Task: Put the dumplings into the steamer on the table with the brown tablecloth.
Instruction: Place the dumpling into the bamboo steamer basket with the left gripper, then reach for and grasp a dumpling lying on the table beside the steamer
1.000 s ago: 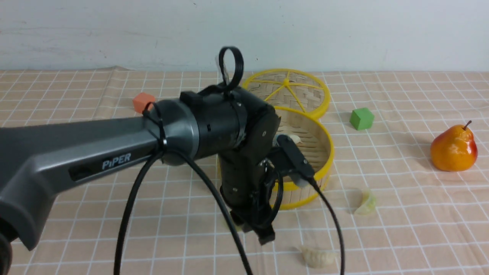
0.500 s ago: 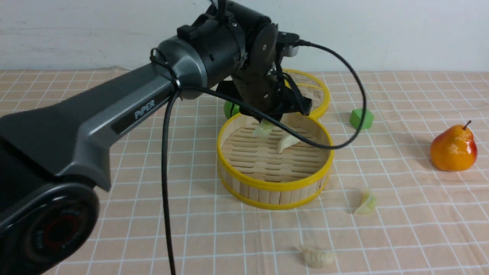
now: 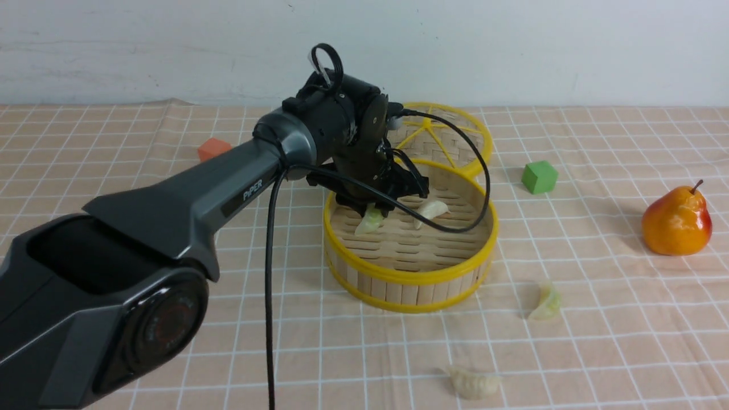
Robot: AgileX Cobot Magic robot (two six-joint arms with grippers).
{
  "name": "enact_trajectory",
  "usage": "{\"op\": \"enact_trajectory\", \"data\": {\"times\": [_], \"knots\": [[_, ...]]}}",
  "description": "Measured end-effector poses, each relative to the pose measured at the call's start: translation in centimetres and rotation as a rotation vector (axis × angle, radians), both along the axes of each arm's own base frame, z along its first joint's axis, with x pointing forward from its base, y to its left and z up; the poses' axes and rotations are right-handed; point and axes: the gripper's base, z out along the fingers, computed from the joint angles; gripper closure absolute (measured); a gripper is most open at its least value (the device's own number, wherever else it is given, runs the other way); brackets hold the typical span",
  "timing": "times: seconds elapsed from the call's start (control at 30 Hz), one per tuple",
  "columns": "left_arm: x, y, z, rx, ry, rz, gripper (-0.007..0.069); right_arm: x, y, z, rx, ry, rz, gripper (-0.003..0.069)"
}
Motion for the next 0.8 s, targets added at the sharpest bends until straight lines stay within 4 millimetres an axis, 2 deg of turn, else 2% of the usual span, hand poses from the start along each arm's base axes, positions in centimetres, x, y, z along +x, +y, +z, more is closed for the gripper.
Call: {"op": "enact_trajectory", "data": {"times": [0.03, 0.1, 0.13, 0.2, 0.23, 0.3, 0.37, 0.47, 0.53, 0.7, 0.77, 0.8], "knots": [[0.0, 0.0, 0.1, 0.002, 0.000, 0.000, 0.0310, 0.0, 0.0, 0.0, -0.001, 0.002, 0.000, 0.0561], [-0.3, 0.3, 1.5, 0.012, -0.002, 0.003, 0.0208, 1.1, 0.4, 0.0, -0.018, 0.042, 0.000, 0.0561], [-0.4, 0.3, 1.8, 0.012, -0.001, 0.004, 0.0202, 1.1, 0.4, 0.1, -0.017, 0.040, 0.000, 0.0561], [-1.0, 0.7, 5.4, -0.010, -0.041, 0.009, 0.0144, 2.9, 1.2, 0.3, -0.043, 0.100, 0.001, 0.0561], [-1.0, 0.8, 5.6, -0.013, -0.045, 0.009, 0.0142, 2.9, 1.2, 0.3, -0.043, 0.100, 0.001, 0.0561], [-2.5, 1.6, 10.9, -0.057, -0.119, 0.012, 0.0134, 5.3, 2.3, 0.7, -0.061, 0.146, 0.006, 0.0561], [-4.2, 2.6, 15.1, -0.086, -0.181, 0.007, 0.0153, 7.0, 3.0, 0.8, -0.074, 0.174, 0.017, 0.0561], [-7.2, 4.5, 20.4, -0.094, -0.244, -0.015, 0.0217, 9.5, 4.3, 0.7, -0.081, 0.198, 0.058, 0.0561], [-9.6, 5.9, 23.7, -0.097, -0.276, -0.027, 0.0310, 11.5, 5.6, 0.2, -0.096, 0.226, 0.113, 0.0561], [-12.9, 7.9, 27.8, -0.118, -0.350, -0.050, 0.0488, 14.6, 8.5, -1.2, -0.125, 0.228, 0.240, 0.0541], [-15.1, 8.9, 29.5, -0.136, -0.382, -0.077, 0.0608, 16.3, 10.9, -2.7, -0.160, 0.197, 0.346, 0.0501], [-15.6, 9.2, 29.6, -0.133, -0.376, -0.088, 0.0634, 16.7, 11.5, -3.3, -0.172, 0.190, 0.377, 0.0476]]}}
